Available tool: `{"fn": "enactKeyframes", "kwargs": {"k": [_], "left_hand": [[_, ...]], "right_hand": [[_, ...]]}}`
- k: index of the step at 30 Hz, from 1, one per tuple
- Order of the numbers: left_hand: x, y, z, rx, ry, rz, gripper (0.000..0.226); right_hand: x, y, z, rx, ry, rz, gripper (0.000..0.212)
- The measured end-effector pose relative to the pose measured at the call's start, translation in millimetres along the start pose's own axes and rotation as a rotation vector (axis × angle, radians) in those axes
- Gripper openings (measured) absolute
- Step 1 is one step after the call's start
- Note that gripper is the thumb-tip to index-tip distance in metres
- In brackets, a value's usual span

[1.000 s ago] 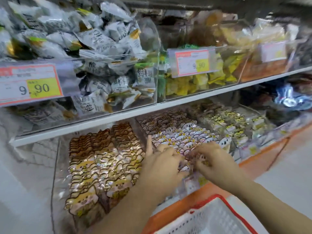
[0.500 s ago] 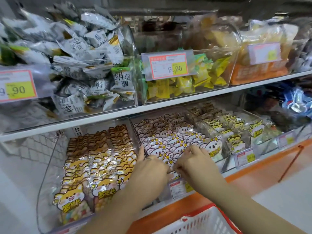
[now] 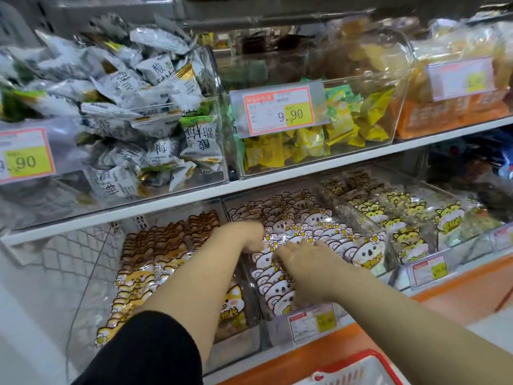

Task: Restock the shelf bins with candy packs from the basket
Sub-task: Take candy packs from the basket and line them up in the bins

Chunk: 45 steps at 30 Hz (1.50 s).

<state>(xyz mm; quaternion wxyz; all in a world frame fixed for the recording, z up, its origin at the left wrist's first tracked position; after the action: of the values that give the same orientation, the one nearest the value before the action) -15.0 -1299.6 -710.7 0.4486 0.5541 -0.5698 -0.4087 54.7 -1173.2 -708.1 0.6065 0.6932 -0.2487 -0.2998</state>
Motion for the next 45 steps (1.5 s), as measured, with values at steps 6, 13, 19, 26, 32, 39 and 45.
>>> {"fn": "enactKeyframes", "kwargs": {"k": [6,13,19,26,32,39,45], "left_hand": [[-6,-5,0,0.051,0.047,0.078,0.052],[-16,12,-42,-0.255,0.085,0.133,0.029],[-25,17,-62,-0.323,0.083,0.265,0.034],[4,21,-33,-0.251,0.078,-0.174,0.041],[0,-3,-22,-0.198,0.052,-0.056,0.047],[-17,-4,-33,-0.074,-0.026,0.109,0.037],[22,16,-28,-0.332,0.102,-0.035,0.037]], "right_hand": [[6,1,16,0.098,0.041,-0.119,0.089],[3,5,-4,-0.146,0.085,-0.091,0.067],[1,3,-7,-0.202,0.113,-0.082,0.069],[-1,5,-11,-0.074,-0.011,0.124,0.076],[6,3,-20,-0.147,-0.008,0.126,0.112],[14,-9,-24,0.035,0.027,0.08,0.128],[1,21,-18,-0.158,-0.122,0.57,0.078]]}}
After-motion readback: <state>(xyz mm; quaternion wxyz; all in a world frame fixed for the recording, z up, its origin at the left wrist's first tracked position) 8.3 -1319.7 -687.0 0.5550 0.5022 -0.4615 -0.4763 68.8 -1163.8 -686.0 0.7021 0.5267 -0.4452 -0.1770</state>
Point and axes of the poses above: each hand's wrist, its own z-axis towards the middle knuckle, its own y-axis out of the back of the hand, x = y × z, the point moved 7 cm from there along z, towards the middle knuckle, and after that the axes turned 6 degrees about -x, right-handed, at the moved point
